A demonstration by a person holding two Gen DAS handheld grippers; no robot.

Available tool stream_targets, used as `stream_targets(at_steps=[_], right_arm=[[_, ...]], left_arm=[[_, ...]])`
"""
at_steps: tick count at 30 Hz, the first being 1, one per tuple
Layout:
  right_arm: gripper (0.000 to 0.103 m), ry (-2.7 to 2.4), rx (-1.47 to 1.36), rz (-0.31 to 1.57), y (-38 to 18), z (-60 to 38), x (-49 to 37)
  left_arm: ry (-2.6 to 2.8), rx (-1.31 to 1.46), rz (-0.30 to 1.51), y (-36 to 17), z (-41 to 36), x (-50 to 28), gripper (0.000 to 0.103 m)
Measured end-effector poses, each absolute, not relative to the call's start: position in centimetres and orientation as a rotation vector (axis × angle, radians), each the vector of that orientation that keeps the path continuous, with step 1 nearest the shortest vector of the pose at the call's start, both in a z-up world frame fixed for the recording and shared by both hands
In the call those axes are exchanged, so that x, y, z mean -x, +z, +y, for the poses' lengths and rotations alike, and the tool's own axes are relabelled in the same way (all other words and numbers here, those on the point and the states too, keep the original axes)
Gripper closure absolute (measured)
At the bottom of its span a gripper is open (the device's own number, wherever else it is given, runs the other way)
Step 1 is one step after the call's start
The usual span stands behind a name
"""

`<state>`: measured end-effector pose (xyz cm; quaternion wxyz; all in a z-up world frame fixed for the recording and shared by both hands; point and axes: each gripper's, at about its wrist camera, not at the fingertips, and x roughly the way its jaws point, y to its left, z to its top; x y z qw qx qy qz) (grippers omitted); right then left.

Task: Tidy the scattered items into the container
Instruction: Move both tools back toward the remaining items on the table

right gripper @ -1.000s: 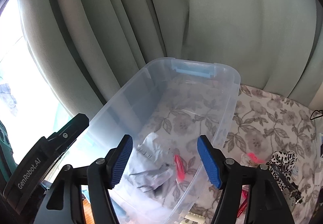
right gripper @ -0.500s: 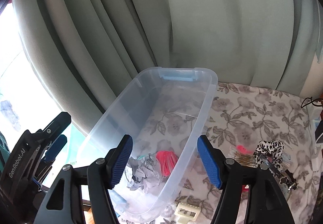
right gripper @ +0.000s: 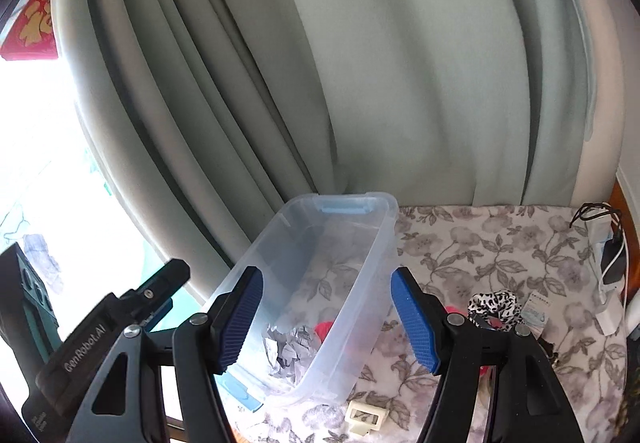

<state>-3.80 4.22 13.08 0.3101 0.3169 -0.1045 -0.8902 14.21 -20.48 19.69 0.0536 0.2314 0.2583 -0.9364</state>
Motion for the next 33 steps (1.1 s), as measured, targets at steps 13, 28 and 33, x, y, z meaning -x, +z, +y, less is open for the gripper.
stream_targets(at_steps=[13,28,33], right_arm=[[0.029,-2.560,-0.513,-0.495,17.7,17.3,-1.7],[0.024,-2.722,-0.617,-0.462,12.9,23.6,-3.4],[0.024,-2.704,-0.765,-0.439,9.3,23.7,-1.6]], left_arm=[[-3.037,-0.683,0.540,22.8,-11.9,-18.7,0.029],[-3.160,-0.832,0.376,20.3,-6.5,-17.5,0.028],[-3.134,-0.949,0.401,17.3,-7.2,-16.0,0.028]])
